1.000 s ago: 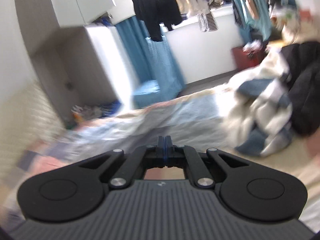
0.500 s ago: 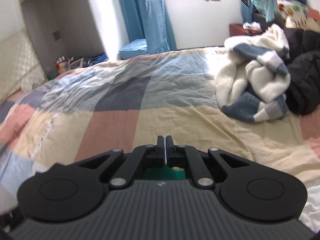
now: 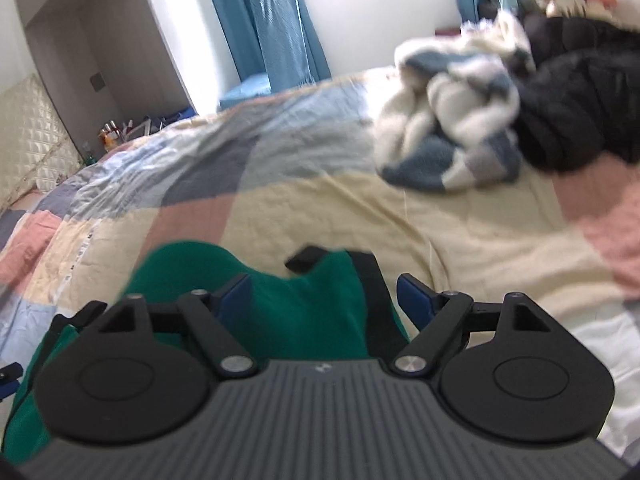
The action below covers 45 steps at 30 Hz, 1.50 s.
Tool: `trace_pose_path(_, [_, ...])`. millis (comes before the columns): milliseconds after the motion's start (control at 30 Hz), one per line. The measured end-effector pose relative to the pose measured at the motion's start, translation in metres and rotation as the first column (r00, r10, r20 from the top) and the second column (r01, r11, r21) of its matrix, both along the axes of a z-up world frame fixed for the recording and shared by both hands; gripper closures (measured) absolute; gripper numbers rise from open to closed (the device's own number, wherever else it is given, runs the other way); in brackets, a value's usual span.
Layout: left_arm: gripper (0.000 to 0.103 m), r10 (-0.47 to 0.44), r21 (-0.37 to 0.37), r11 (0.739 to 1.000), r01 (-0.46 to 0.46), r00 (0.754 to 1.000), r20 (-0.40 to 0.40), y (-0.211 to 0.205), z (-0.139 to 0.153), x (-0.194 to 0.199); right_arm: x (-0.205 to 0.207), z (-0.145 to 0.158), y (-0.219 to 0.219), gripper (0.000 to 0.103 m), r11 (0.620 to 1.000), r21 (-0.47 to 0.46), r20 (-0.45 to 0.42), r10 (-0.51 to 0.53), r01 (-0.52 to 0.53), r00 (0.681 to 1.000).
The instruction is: Fold large clothes
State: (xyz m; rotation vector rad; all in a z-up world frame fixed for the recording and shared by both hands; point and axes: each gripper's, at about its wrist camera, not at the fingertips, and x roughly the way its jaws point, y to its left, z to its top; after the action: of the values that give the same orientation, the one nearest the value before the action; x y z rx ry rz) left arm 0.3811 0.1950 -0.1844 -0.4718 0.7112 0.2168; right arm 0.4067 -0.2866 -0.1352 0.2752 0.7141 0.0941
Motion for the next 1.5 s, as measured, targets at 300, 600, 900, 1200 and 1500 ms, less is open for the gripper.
trace_pose_path(300, [0.031,-0.023,0.043,0.999,0.027,0.994,-0.109,-0.010,-0.024,0.022,0.018,-0.049,-0.005,0.023,0.994,0.088,-0.153,0.081,-0.068,0.985])
trace_pose_path(600, [0.085,-0.012,0.101,0.995,0.022,0.995,-0.101,-0.020,-0.022,0.020,0.012,-0.037,0.002,0.087,0.990,0.078,-0.125,0.130,-0.120,0.984])
trace_pose_path(900, [0.093,0.112,0.000,0.994,-0.112,0.990,0.085,0.011,0.008,-0.004,-0.002,0.003,-0.035,0.096,0.985,0.170,0.037,0.019,-0.025,0.999])
trace_pose_path(1200, [0.093,0.145,-0.018,0.989,-0.144,0.983,0.114,0.016,0.015,0.008,0.018,-0.010,-0.045,0.096,0.985,0.162,0.013,-0.069,0.067,0.998])
trace_pose_path(1500, [0.093,0.146,-0.008,0.989,-0.146,0.989,0.006,0.020,-0.009,0.027,0.040,-0.065,-0.048,0.096,0.983,0.141,-0.130,-0.101,0.119,0.986])
